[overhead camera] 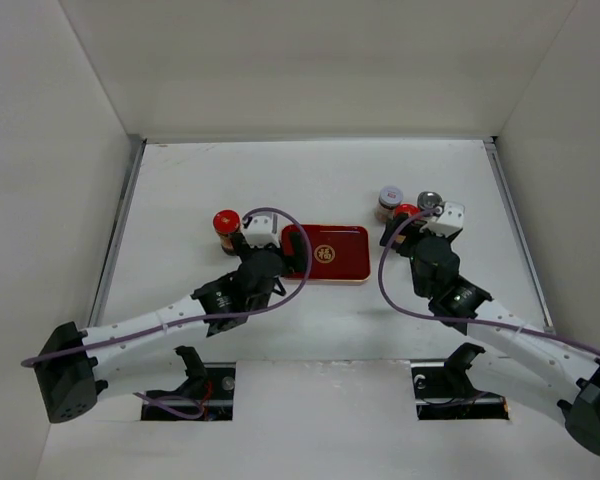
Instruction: Organize the condiment bottles
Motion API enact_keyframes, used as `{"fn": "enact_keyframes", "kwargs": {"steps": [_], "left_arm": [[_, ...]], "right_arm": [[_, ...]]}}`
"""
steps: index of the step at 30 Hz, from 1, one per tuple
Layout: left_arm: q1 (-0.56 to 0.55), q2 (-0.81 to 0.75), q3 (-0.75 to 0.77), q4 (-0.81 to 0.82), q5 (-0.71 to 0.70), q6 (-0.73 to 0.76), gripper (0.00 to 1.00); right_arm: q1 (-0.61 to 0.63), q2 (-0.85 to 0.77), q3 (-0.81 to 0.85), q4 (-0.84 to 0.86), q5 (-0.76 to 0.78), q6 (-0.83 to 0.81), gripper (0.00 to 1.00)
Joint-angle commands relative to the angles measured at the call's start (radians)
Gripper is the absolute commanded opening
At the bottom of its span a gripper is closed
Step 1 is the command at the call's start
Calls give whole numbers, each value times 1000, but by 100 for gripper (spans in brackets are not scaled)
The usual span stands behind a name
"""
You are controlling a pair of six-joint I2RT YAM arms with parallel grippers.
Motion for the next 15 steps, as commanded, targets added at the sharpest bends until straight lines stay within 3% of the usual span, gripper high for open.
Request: {"fn": "enact_keyframes", "kwargs": {"steps": [1,5,6,9,10,12,13,14,15], "left_arm": [[45,-20,7,28,-7,1,100],[106,16,33,17,-19,38,100],[112,16,35,19,-35,48,100],[128,-22,30,33,-88,77,100],[134,-45,24,42,-99,82,100],[172,-91,11,66,-112,96,99],[197,-111,1,74,-107,100,85],[220,-128,-5,77,-113,102,58],[240,-140,-9,71,-116,99,46]], "right_arm": [[6,-10,6,68,-26,-8,100],[9,7,7,78,-27,-7,100],[15,3,7,87,-30,-15,93],[34,-11,-5,118,-44,-23,30],[35,-16,-4,114,-50,-26,19],[37,-22,1,101,-67,-24,15],[35,-22,-2,107,-73,-21,18],[35,-19,-4,112,-76,-20,23],[35,-11,-4,117,-76,-23,31]]}}
